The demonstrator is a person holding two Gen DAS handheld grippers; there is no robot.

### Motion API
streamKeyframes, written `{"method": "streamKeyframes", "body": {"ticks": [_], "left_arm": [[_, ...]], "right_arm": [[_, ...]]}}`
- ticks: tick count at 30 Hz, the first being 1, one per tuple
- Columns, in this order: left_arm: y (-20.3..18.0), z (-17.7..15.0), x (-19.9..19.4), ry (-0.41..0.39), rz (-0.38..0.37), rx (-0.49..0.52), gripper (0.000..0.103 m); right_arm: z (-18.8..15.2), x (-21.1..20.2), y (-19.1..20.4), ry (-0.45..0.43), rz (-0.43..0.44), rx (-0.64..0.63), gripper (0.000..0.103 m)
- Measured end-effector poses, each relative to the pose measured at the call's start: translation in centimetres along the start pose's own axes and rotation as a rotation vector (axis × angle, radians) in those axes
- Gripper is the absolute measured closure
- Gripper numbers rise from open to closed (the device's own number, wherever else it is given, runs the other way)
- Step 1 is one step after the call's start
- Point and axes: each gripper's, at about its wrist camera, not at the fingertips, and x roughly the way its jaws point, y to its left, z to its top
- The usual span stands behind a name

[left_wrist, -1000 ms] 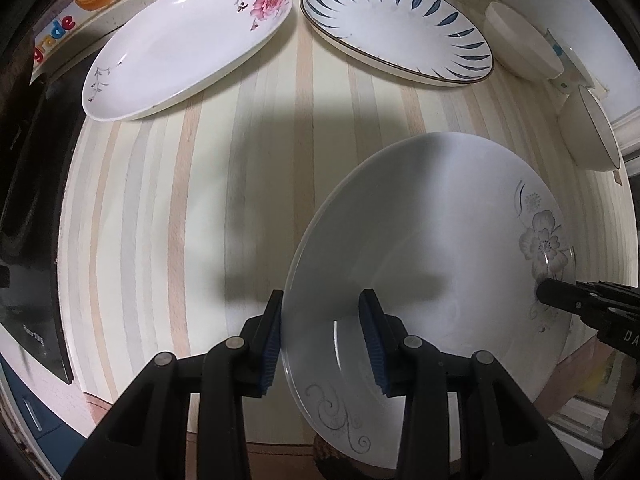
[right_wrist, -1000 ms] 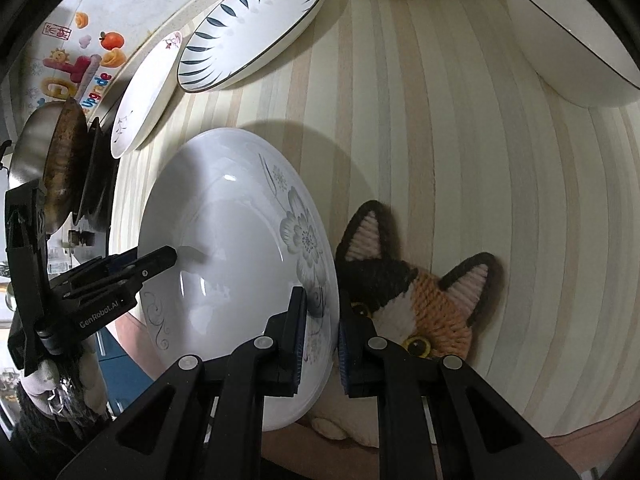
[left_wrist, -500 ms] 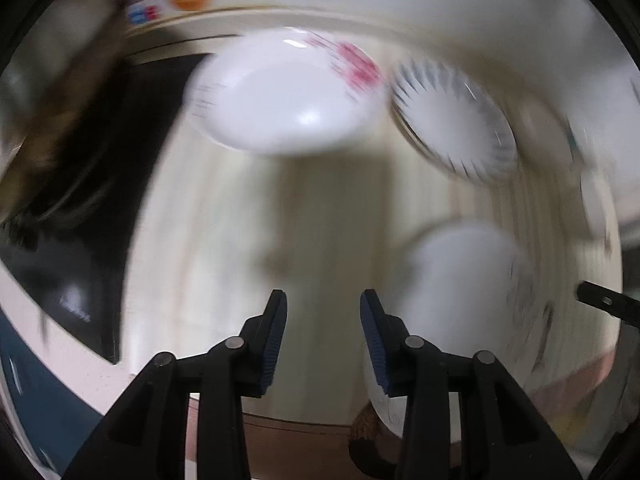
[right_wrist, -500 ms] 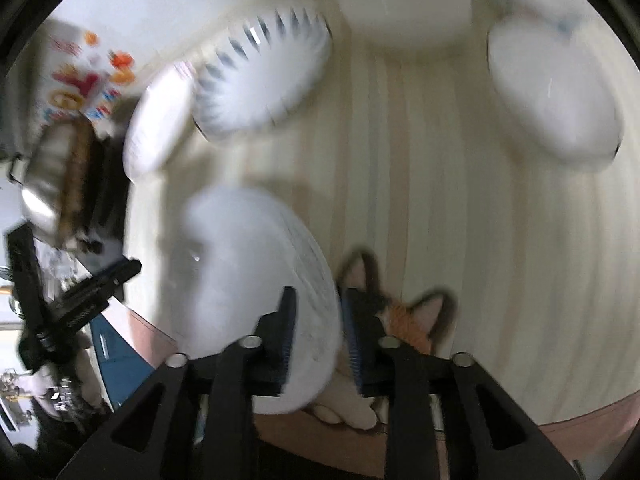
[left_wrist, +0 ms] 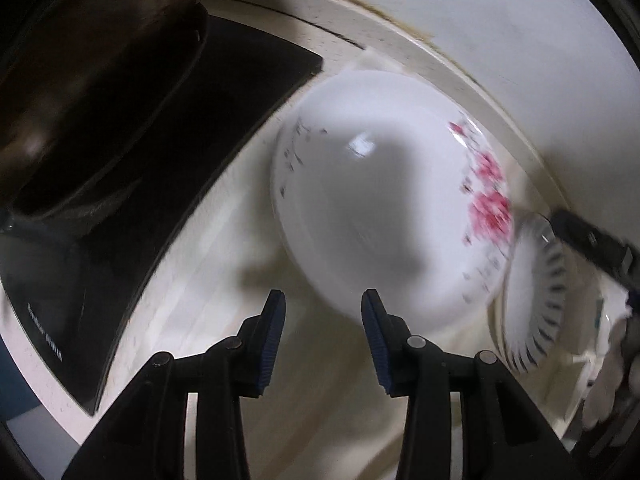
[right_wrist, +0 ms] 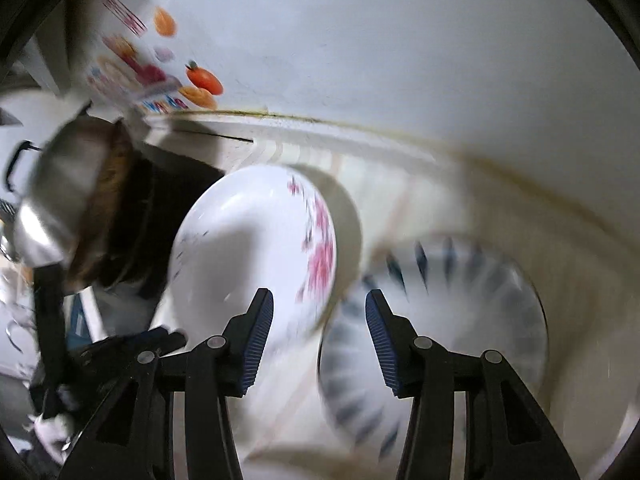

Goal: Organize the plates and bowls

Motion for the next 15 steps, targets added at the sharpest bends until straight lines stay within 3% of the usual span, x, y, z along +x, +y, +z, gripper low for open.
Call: {"method": "streamKeyframes", "body": {"ticks": [5,11,15], "left_arm": [[-0.1,1.7,1.7,0.000,0.029,-0.011,0.066],[-0.3,2.8,2.9,-0.021,0.047,-0.013,0.072],[-0.3,2.8,2.7,-0.040,0.061,-0.008,0.072]], "right_arm": [[4.8,5.6,0.0,0.068,-0.037,-0.075,0.060],[6.8,9.6,0.1,0.131,-0.018,-0.136,0.081],[6.7,10.0,0.4,0.138,-0.001,-0.165,0.081]]}}
